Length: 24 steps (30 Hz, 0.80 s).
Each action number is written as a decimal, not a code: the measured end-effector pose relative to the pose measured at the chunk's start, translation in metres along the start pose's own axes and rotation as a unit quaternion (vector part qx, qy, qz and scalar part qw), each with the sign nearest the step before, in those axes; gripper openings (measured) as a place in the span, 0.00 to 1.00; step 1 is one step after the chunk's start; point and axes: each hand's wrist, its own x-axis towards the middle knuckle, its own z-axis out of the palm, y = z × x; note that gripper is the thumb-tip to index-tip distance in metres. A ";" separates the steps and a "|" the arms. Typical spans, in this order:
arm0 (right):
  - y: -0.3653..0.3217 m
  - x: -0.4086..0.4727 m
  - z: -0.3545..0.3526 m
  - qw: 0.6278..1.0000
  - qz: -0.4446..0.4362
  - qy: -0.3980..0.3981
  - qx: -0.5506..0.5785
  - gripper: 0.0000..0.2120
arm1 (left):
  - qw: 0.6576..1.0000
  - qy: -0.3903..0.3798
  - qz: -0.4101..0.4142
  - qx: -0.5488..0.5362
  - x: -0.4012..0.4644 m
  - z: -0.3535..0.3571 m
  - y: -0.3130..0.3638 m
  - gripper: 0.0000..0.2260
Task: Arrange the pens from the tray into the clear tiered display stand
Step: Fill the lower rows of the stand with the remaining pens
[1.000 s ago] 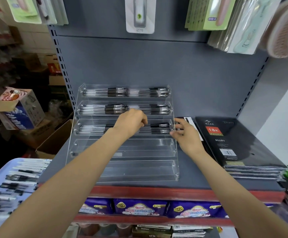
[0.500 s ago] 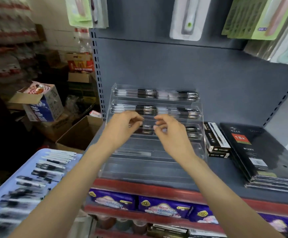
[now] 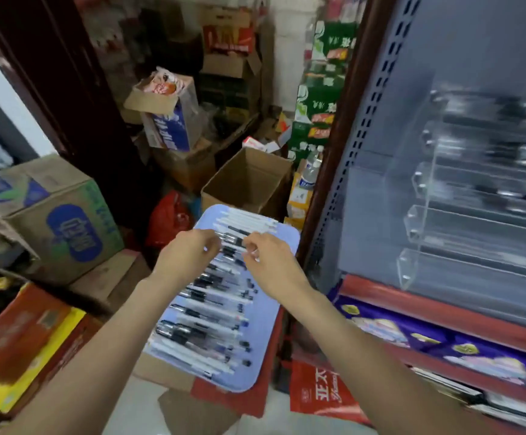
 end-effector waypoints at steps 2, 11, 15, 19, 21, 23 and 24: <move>0.006 0.021 0.036 0.998 0.037 -0.021 -0.038 0.07 | 0.999 -0.040 -0.008 0.019 0.004 0.014 -0.033 0.08; 0.046 0.060 0.104 0.974 0.122 -0.095 -0.166 0.22 | 0.983 -0.119 0.092 0.102 0.028 0.065 -0.099 0.21; 0.053 0.068 0.103 0.966 0.110 -0.063 -0.226 0.19 | 0.984 -0.124 0.082 0.099 0.044 0.077 -0.112 0.21; 0.057 0.083 0.097 0.960 0.125 -0.076 -0.239 0.16 | 0.987 -0.106 0.067 0.104 0.064 0.070 -0.104 0.18; 0.059 0.089 0.095 0.961 0.133 -0.092 -0.225 0.12 | 0.987 -0.105 0.060 0.108 0.074 0.069 -0.104 0.16; 0.062 0.092 0.093 0.963 0.127 -0.098 -0.215 0.08 | 0.988 -0.123 0.047 0.085 0.082 0.067 -0.105 0.13; 0.064 0.093 0.093 0.965 0.124 -0.096 -0.211 0.06 | 0.987 -0.135 0.045 0.075 0.086 0.065 -0.106 0.12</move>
